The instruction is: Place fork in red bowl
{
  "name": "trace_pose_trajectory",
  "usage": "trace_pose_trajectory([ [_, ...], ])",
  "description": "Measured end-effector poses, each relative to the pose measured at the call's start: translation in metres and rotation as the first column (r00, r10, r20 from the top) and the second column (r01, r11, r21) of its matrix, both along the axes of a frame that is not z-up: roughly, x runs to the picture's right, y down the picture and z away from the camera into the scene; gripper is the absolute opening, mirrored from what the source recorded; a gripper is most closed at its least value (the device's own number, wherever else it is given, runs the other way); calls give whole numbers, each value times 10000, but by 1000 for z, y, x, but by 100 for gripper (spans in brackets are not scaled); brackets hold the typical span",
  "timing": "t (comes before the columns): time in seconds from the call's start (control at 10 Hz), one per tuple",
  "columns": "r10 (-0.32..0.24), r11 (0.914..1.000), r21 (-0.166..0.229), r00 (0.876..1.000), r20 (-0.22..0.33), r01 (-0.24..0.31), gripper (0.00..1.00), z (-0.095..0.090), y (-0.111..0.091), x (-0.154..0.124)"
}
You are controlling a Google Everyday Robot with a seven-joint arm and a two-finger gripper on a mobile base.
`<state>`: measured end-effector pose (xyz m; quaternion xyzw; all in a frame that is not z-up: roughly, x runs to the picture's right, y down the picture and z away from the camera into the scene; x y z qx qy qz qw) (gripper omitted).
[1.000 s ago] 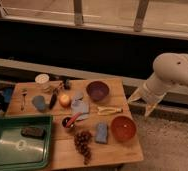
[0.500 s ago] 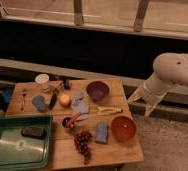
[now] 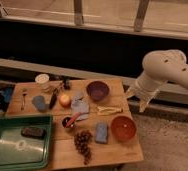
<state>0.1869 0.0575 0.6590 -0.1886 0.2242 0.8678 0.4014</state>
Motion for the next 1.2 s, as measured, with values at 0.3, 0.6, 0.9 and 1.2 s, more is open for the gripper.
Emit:
trace_pose_trajectory([
  [0.3,-708,9972,300,9958,587,691,65,15,-18,-49],
  [0.6,-1646,9840,1026,9642,2079,1458,65,27,-46,-130],
  [0.9,-2284,9706,1400,9318,2822,1956,65,27,-54,-189],
  [1.2,-2292,9704,1401,9323,2797,1965,65,27,-54,-188],
])
